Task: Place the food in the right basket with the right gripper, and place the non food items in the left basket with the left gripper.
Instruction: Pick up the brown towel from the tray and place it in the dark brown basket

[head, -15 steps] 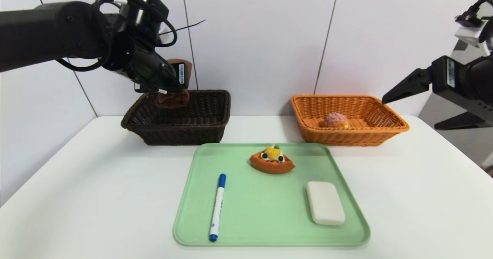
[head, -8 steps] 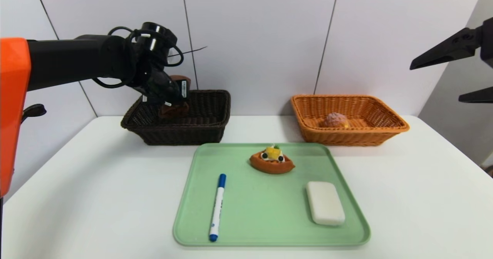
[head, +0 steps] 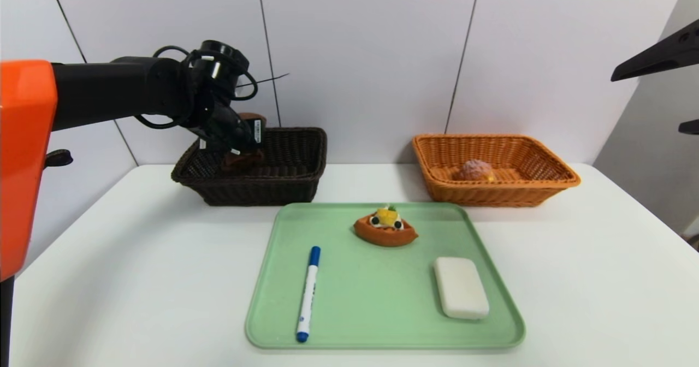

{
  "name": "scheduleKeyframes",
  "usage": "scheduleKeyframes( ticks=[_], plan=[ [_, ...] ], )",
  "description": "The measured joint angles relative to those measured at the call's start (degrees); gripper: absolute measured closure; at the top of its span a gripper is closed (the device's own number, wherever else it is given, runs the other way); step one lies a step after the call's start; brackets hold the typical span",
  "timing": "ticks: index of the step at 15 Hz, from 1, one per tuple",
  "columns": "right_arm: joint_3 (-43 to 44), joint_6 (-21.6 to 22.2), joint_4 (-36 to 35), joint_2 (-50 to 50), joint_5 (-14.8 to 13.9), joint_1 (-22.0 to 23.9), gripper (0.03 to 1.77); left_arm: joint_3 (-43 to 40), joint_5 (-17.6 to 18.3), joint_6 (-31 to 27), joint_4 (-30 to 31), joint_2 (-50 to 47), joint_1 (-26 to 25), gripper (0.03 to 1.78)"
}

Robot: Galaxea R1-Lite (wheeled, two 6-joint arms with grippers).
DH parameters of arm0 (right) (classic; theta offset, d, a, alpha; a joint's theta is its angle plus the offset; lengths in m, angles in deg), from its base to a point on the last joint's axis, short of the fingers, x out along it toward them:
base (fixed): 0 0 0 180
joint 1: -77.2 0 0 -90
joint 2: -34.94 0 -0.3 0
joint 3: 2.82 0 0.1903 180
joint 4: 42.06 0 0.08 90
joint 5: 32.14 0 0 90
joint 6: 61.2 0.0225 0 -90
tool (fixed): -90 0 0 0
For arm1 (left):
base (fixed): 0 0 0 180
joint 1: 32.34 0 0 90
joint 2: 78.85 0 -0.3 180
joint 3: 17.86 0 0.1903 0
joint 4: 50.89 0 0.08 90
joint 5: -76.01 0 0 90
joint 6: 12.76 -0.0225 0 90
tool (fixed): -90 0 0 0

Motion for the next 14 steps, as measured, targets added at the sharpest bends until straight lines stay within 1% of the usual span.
scheduleKeyframes(
  ticks=[8,12,13,14],
  plan=[
    [-0.46,0.02,0.02,-0.17,0.49,0.00,0.10,-0.09,0.00,0.02,0.18,1.18,-0.20,1.33],
    [-1.29,0.13,0.06,-0.46,0.83,0.00,0.10,0.28,-0.02,-1.74,1.78,3.23,-2.43,1.33],
    [-1.73,0.16,0.04,-0.48,1.08,0.00,0.10,0.33,-0.02,-1.82,1.79,3.73,-2.66,1.27],
    [-1.96,0.18,0.04,-0.50,1.26,-0.02,0.10,0.34,-0.02,-1.93,1.95,4.17,-2.88,1.13]
  ],
)
